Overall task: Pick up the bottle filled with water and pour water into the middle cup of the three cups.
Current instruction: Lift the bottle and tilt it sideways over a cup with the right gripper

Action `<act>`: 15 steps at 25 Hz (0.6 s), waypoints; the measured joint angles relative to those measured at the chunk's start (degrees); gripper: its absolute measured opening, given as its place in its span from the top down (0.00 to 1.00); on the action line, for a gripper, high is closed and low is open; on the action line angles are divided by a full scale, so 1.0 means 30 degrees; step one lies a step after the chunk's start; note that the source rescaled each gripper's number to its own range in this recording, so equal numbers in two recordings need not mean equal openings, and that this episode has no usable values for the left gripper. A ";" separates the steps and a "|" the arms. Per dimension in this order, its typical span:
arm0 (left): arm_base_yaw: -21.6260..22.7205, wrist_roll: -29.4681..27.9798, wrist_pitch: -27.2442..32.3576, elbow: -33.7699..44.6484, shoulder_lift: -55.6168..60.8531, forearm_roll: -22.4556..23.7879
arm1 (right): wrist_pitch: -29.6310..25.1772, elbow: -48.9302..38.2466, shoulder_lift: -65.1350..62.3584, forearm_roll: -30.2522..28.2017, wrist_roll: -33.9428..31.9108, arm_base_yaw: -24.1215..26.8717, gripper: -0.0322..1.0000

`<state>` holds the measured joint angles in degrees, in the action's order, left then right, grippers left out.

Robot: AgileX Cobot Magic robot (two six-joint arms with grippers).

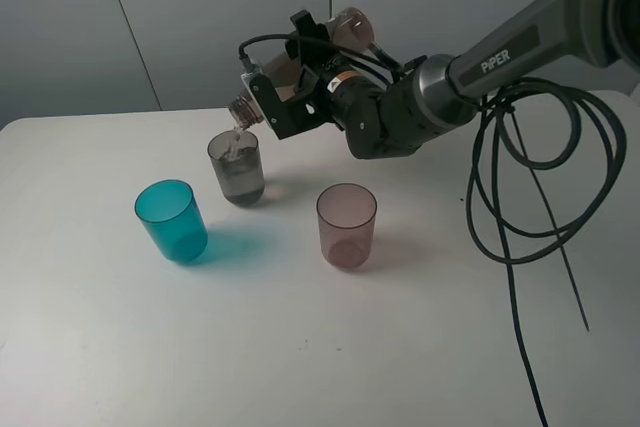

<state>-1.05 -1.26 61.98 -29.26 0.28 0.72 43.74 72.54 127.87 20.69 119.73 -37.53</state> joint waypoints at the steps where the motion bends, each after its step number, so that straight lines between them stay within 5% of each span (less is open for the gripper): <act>1: 0.0000 0.0000 0.0000 0.0000 0.0000 0.0000 | 0.0000 0.0078 0.0000 -0.0158 0.0000 0.0000 0.97; 15: 0.0000 0.0000 0.0000 0.0000 0.0000 0.0000 | 0.0118 0.0123 0.0000 -0.2198 0.0000 -0.0031 0.97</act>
<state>-1.05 -1.26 61.98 -29.26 0.28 0.72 44.10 72.91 127.87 14.09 119.73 -37.62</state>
